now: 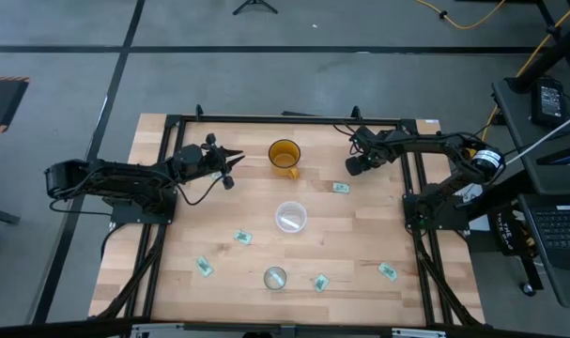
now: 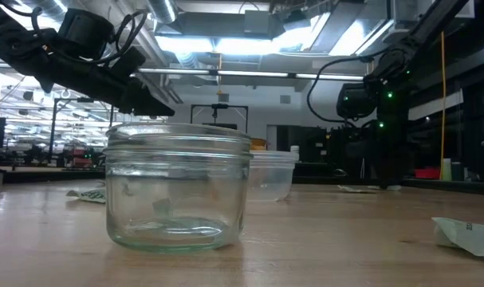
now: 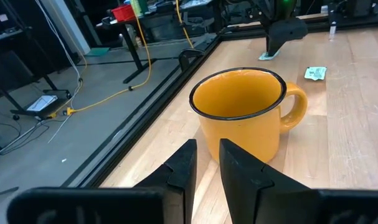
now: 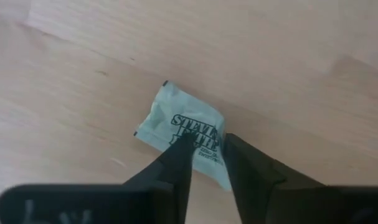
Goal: Pick and place Stevia / Truvia into bins
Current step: Put the stevia packet into the transparent plastic container
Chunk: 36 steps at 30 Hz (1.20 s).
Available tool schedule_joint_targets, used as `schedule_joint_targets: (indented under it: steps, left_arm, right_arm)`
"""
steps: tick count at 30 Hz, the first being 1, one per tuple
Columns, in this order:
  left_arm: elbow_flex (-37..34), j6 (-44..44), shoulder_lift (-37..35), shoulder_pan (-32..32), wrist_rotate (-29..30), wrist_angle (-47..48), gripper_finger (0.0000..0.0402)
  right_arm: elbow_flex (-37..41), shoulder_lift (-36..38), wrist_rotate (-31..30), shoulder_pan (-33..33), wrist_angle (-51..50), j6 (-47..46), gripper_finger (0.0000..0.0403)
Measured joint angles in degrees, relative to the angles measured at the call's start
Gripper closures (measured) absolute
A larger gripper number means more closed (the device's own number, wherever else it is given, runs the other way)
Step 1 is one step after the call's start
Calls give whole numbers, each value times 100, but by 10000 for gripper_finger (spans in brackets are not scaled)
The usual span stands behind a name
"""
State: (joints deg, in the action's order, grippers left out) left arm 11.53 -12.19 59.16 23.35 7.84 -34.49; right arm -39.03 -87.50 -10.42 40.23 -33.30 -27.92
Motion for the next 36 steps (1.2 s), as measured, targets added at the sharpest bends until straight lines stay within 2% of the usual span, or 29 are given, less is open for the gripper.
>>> schedule_joint_targets:
  steps: [9, 20, 24, 36]
  left_arm:
    - [0, 2, 0, 2, 0, 1, 338]
    - [0, -146, -2, 0, 109, 1, 338]
    - [-1, -146, -2, 0, 108, 1, 341]
    - [-2, -128, -2, 2, 110, 12, 343]
  right_arm:
    - [4, -4, -19, 2, -26, 157, 394]
    - [-274, 22, 73, -21, -122, 645, 400]
    - [-485, 216, 412, -37, -85, 960, 401]
    - [-566, 1718, 911, -239, -96, 1472, 403]
